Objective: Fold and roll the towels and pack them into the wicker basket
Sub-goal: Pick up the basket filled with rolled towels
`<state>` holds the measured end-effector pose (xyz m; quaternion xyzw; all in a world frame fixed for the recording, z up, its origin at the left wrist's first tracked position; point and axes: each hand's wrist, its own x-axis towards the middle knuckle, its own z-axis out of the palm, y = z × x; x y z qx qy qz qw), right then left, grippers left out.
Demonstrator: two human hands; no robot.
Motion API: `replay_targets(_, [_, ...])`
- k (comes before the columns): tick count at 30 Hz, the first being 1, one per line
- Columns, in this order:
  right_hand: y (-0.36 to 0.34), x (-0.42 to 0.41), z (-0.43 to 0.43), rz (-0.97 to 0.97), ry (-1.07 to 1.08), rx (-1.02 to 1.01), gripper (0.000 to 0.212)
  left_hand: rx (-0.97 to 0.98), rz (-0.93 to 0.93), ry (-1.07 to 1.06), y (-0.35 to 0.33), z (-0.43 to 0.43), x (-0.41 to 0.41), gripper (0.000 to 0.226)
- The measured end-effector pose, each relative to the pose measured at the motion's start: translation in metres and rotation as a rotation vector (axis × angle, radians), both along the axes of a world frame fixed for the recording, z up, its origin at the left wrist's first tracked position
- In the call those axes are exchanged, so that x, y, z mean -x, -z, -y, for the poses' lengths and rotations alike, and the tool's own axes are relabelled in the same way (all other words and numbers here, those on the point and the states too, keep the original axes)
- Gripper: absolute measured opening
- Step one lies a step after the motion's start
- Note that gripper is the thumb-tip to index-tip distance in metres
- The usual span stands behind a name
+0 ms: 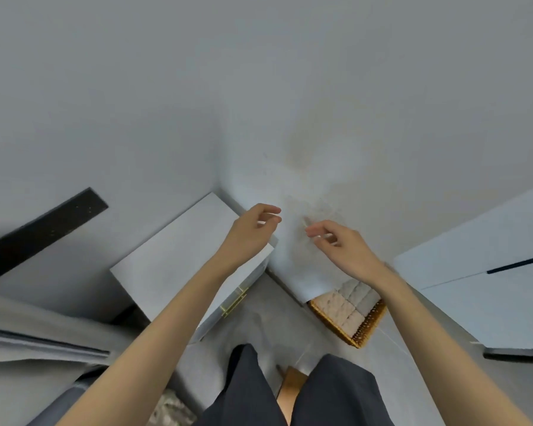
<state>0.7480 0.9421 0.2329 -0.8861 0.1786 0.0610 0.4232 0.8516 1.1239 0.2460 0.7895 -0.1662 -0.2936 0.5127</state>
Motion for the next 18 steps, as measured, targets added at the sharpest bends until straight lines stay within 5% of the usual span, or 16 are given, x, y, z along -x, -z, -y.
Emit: replay_targets(18, [-0.013,0.247,0.183,-0.070,0.002,0.102,0.023,-0.141,-0.007,0.183,0.006,0.178,0.210,0.022])
